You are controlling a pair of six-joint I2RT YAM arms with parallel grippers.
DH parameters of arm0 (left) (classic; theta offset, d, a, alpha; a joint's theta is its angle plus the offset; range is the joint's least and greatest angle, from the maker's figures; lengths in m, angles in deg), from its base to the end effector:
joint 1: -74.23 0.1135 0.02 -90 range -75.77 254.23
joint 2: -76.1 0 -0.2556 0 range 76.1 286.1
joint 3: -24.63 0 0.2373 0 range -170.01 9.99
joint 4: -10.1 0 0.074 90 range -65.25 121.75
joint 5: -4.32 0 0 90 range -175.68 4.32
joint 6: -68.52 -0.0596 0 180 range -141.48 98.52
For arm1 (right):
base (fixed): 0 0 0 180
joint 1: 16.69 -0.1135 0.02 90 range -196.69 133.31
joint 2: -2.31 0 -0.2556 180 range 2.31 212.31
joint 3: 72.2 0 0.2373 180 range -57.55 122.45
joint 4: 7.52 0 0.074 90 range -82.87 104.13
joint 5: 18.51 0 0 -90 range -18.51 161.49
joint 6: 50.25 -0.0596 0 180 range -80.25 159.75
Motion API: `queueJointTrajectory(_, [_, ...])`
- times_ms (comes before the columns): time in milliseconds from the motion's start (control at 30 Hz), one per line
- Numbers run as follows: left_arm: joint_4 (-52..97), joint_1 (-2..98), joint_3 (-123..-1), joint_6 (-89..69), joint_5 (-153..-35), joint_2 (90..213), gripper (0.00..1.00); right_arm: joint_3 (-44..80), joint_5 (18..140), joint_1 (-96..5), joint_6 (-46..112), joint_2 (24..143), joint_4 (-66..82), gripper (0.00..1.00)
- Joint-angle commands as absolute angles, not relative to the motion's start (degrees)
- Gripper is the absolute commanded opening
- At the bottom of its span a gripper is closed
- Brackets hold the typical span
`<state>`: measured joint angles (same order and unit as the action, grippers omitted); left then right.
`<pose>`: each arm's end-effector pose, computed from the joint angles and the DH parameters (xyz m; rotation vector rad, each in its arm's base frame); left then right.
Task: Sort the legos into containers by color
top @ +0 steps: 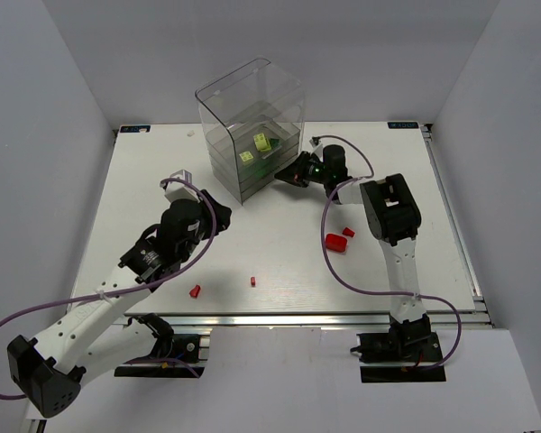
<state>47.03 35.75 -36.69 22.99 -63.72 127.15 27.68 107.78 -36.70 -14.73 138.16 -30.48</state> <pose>0.1770 -0.1122 0.2966 -0.3481 2.0109 -0.5333 0.4712 0.2092 0.1247 0.0924 2.0147 1.4485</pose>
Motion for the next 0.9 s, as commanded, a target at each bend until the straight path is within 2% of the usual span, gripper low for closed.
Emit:
queueJointTrajectory(0, [47.77, 35.47, -37.39, 23.61, -64.06, 125.68, 0.54, 24.02, 106.65, -35.76, -13.08, 135.11, -34.35, 0.00])
queueJointTrajectory(233, [49.97, 35.47, -34.75, 25.02, -64.14, 123.66, 0.54, 17.16, 108.14, -34.18, -13.60, 131.95, -37.78, 0.00])
queueJointTrajectory(333, [50.85, 35.47, -34.31, 25.45, -64.14, 122.86, 0.54, 17.68, 109.54, -34.09, -16.14, 132.47, -39.19, 0.26])
queueJointTrajectory(367, [51.11, 35.47, -34.31, 25.37, -64.06, 122.51, 0.54, 18.38, 109.72, -34.26, -17.02, 132.73, -39.63, 0.38])
queueJointTrajectory(467, [52.61, 35.47, -34.93, 25.46, -63.88, 122.25, 0.54, 21.63, 109.37, -34.70, -17.64, 133.87, -39.11, 0.57])
queueJointTrajectory(567, [53.31, 35.47, -35.10, 25.89, -63.79, 121.81, 0.54, 25.06, 108.93, -35.14, -17.99, 135.11, -37.36, 0.59])
queueJointTrajectory(867, [54.01, 35.47, -36.24, 26.07, -64.06, 123.82, 0.54, 30.34, 107.17, -35.76, -18.87, 138.88, -33.39, 0.54])
